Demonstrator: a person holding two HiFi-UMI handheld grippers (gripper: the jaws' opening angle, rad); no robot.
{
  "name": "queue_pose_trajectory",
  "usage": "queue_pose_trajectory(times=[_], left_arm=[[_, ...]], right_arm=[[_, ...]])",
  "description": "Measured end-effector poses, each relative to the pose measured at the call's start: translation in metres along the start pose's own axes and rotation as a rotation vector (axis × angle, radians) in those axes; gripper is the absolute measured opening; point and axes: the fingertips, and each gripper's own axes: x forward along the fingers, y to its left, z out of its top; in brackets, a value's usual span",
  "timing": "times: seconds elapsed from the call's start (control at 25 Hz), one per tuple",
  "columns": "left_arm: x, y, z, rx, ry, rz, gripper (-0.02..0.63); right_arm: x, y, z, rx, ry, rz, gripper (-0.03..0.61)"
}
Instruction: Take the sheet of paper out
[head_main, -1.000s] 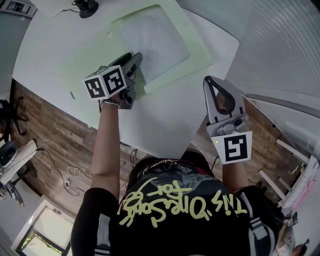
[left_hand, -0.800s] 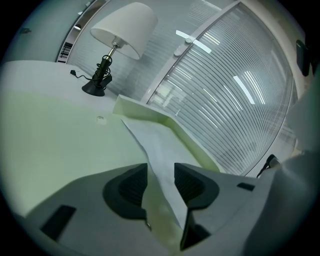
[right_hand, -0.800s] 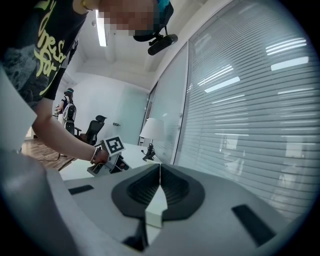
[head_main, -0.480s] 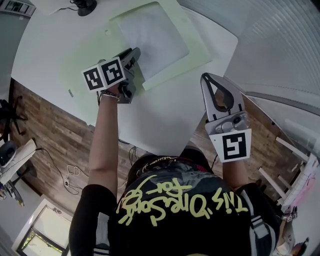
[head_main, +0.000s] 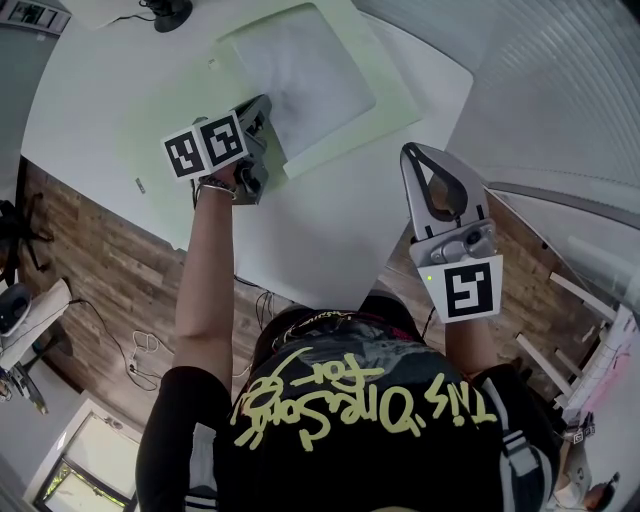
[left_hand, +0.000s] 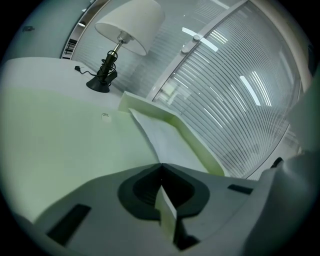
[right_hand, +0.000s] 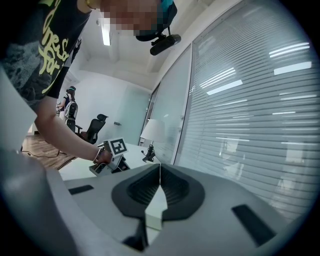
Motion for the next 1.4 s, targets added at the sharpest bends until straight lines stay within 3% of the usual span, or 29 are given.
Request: queue_pose_trajectory(times=[0.32, 1.16, 1.4], left_arm=[[-0.004, -0.004, -0.002, -0.034, -0.018, -0.050, 0.006], [-0.021, 0.013, -0.006, -0.051, -0.038, -0.016, 0.006], [-0.042, 0.026, -0.005, -0.053, -0.056, -0.013, 0.006]], right_arm=[[-0.001, 0.003, 0.002, 0.001, -0.003, 0.005, 0.008], [-0.004, 0.012, 0.008, -0.007, -0.015, 0.010, 0.008], [-0.001, 0.037, 0.019, -0.021, -0.026, 0.018, 0.008]])
